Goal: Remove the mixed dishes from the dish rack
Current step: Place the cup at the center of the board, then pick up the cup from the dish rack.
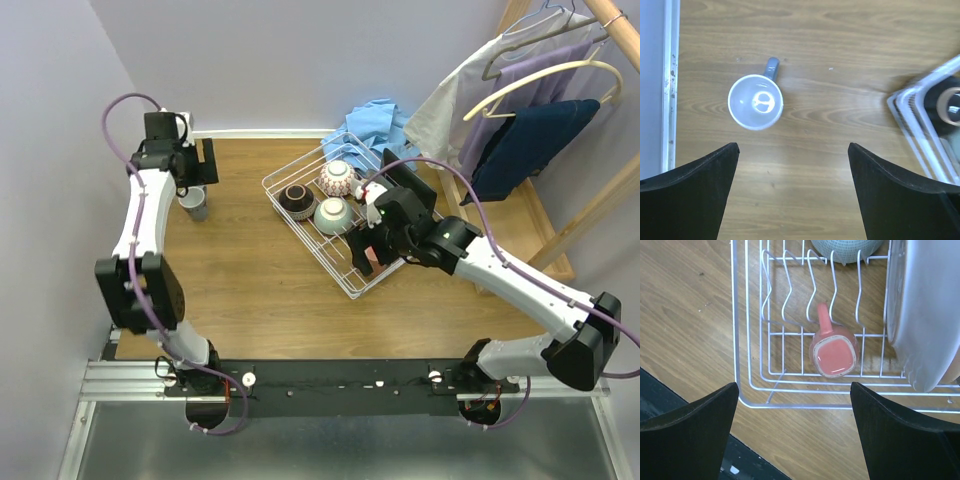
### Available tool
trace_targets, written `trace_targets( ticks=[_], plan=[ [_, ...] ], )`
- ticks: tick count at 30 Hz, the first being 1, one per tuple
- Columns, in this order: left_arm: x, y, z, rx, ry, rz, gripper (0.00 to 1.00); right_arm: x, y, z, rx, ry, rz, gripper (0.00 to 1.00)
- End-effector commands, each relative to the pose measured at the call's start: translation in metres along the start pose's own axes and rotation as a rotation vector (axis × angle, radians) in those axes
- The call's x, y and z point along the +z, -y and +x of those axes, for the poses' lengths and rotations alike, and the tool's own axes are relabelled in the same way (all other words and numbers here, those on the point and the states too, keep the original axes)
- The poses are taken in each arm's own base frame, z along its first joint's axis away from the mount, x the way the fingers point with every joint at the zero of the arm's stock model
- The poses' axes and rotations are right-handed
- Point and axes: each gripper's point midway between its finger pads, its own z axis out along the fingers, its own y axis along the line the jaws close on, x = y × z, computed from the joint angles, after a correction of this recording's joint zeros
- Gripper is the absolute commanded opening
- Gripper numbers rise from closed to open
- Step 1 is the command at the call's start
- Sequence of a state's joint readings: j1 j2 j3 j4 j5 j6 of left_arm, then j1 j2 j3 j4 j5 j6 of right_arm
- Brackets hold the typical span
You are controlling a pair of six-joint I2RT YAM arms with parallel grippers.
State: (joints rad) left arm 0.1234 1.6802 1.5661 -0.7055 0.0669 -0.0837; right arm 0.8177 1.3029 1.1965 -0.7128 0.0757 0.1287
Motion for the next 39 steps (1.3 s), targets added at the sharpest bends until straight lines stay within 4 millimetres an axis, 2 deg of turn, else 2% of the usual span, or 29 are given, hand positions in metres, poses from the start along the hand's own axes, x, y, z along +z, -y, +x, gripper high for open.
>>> trace_targets(
  ticks=[1,2,3,4,5,6,7,8,9,10,11,14,16,19,24,30,33,34,39],
  plan=[
    [-0.058,0.023,0.014,-0.087,0.065,0.103,0.99,0.003,0.011,0.000,-0.017,-0.035,0.067,1.00],
    [-0.081,0.028,0.011,-0.093,0.123,0.123,0.99,0.005,0.012,0.002,-0.021,-0.042,0.069,1.00],
    [-0.090,0.032,0.011,-0.127,0.158,0.137,0.99,0.007,0.012,0.003,-0.030,-0.052,0.070,1.00],
    [-0.090,0.034,0.030,-0.148,0.140,0.149,0.99,0.010,0.014,0.005,-0.045,-0.065,0.076,1.00],
    [-0.113,0.038,0.029,-0.149,0.208,0.171,0.99,0.011,0.015,0.006,-0.052,-0.072,0.082,1.00],
    [-0.121,0.042,0.032,-0.158,0.242,0.191,0.99,0.012,0.016,0.006,-0.064,-0.079,0.086,1.00],
    [-0.119,0.046,0.053,-0.189,0.217,0.215,0.99,0.016,0.018,0.009,-0.086,-0.094,0.094,1.00],
    [-0.142,0.049,0.054,-0.191,0.288,0.235,0.99,0.018,0.019,0.010,-0.099,-0.102,0.094,1.00],
    [-0.149,0.052,0.060,-0.196,0.310,0.251,0.99,0.020,0.020,0.011,-0.113,-0.107,0.097,1.00],
    [-0.147,0.052,0.077,-0.218,0.295,0.252,0.99,0.022,0.022,0.013,-0.133,-0.114,0.102,1.00],
    [-0.165,0.053,0.081,-0.219,0.347,0.262,0.99,0.027,0.022,0.015,-0.134,-0.124,0.103,1.00],
    [-0.165,0.058,0.116,-0.264,0.265,0.271,0.99,0.037,0.024,0.015,-0.192,-0.151,0.103,1.00],
    [-0.155,0.065,0.141,-0.319,0.195,0.305,0.99,0.042,0.024,0.016,-0.203,-0.164,0.102,1.00],
    [-0.154,0.073,0.157,-0.381,0.192,0.350,0.99,0.056,0.029,0.022,-0.227,-0.201,0.129,1.00],
    [-0.163,0.076,0.164,-0.338,0.202,0.344,0.99,0.068,0.035,0.030,-0.260,-0.241,0.155,1.00],
    [-0.169,0.078,0.164,-0.277,0.218,0.345,0.99,0.076,0.039,0.036,-0.283,-0.255,0.145,1.00],
    [-0.168,0.079,0.166,-0.271,0.208,0.352,0.99,0.082,0.035,0.041,-0.290,-0.263,0.117,0.97],
    [-0.170,0.086,0.169,-0.248,0.198,0.379,0.99,0.083,0.033,0.043,-0.290,-0.270,0.102,0.96],
    [-0.173,0.093,0.167,-0.229,0.201,0.408,0.99,0.090,0.037,0.057,-0.299,-0.309,0.086,0.91]
  ],
)
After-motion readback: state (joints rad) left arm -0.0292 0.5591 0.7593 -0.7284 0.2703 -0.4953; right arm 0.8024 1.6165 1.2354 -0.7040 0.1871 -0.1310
